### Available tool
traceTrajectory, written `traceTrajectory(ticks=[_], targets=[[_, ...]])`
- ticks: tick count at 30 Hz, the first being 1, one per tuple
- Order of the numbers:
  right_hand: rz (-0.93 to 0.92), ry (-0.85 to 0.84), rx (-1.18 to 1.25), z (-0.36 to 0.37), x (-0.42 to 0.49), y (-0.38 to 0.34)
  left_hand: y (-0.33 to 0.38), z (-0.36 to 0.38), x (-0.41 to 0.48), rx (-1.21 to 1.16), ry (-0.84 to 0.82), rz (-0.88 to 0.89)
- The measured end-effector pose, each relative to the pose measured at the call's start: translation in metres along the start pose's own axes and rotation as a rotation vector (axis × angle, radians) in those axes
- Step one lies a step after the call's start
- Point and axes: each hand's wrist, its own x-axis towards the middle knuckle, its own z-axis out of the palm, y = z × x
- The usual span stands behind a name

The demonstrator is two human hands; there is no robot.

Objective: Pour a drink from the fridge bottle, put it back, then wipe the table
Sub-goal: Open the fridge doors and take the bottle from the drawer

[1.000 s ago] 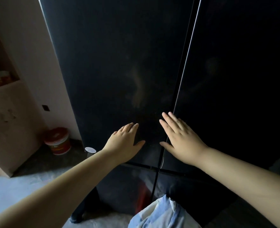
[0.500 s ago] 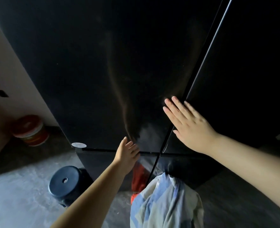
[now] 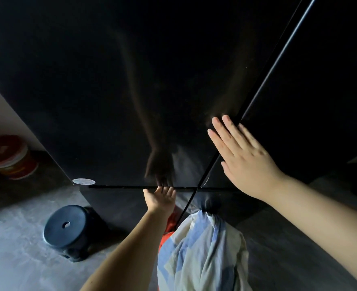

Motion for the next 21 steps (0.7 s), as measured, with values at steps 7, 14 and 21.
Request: traceTrajectory(ticks=[7,14,21], targets=[[0.083,-0.004,0.116,-0.007,-0.003,-0.014,-0.006,0.005,0.008,-0.045,0.009,-0.006],[0.118,-0.046,0.176,0.0,-0.006,-0.028,-0.005,0.005,0.009,-0.06,0.005,-0.02],[0.149,-0.092,0.213,0.012,-0.018,-0.038,-0.004,-0.006,0.005,-0.059,-0.028,-0.012]])
